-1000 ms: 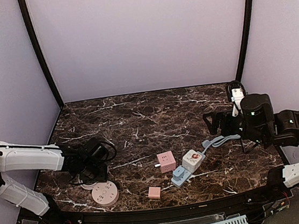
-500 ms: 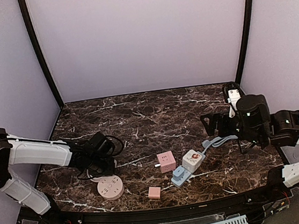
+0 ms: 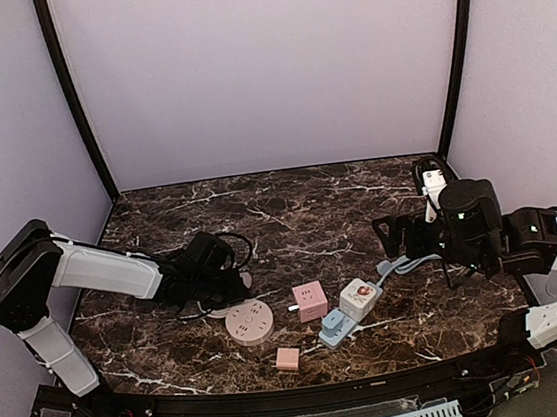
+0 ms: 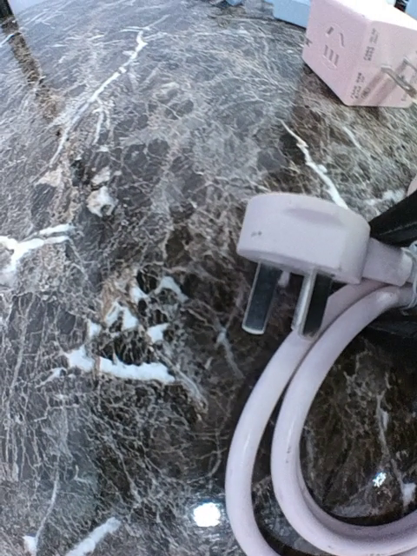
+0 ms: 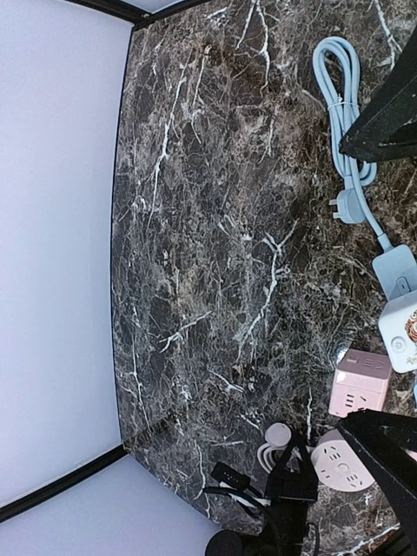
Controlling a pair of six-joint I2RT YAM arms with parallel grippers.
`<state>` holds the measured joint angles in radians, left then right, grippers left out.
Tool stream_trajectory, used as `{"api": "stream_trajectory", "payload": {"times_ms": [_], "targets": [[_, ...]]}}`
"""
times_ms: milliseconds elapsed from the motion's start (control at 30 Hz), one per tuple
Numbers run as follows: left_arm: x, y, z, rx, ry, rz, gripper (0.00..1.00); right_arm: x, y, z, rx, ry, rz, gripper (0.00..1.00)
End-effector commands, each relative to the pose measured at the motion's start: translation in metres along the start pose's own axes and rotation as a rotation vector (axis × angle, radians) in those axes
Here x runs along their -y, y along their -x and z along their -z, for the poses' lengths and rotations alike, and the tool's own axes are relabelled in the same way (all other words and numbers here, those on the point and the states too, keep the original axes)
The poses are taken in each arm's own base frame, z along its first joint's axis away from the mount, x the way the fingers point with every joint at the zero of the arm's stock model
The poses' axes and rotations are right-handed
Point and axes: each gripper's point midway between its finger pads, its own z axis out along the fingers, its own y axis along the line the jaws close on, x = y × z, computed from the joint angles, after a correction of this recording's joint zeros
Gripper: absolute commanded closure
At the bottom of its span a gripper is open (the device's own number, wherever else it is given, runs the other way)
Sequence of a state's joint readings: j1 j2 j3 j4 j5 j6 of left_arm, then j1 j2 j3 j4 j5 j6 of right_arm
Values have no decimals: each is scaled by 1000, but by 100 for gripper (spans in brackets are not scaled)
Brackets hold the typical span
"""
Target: Insert the plug
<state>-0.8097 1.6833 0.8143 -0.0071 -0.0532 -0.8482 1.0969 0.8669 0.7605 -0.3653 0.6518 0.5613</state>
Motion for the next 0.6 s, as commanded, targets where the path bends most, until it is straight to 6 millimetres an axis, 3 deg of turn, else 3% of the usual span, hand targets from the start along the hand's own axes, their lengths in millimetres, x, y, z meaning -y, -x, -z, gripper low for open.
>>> {"api": "stream_trajectory", "payload": {"times_ms": [0,200,300,567], "targets": [[-5,-1,-10,34,-19,157,74,-1,0,-1,9,9,-5,1],[-16,-1,-12,97,-34,277,74,-4,-2,-3,-3,17,6,1],[-22,-2,-8,124,-46,316,68,-7,-3,-4,-7,28,12,1],[-13,11,9,186,-114,313,35,-39,-11,-8,-54,180,76,1]]}}
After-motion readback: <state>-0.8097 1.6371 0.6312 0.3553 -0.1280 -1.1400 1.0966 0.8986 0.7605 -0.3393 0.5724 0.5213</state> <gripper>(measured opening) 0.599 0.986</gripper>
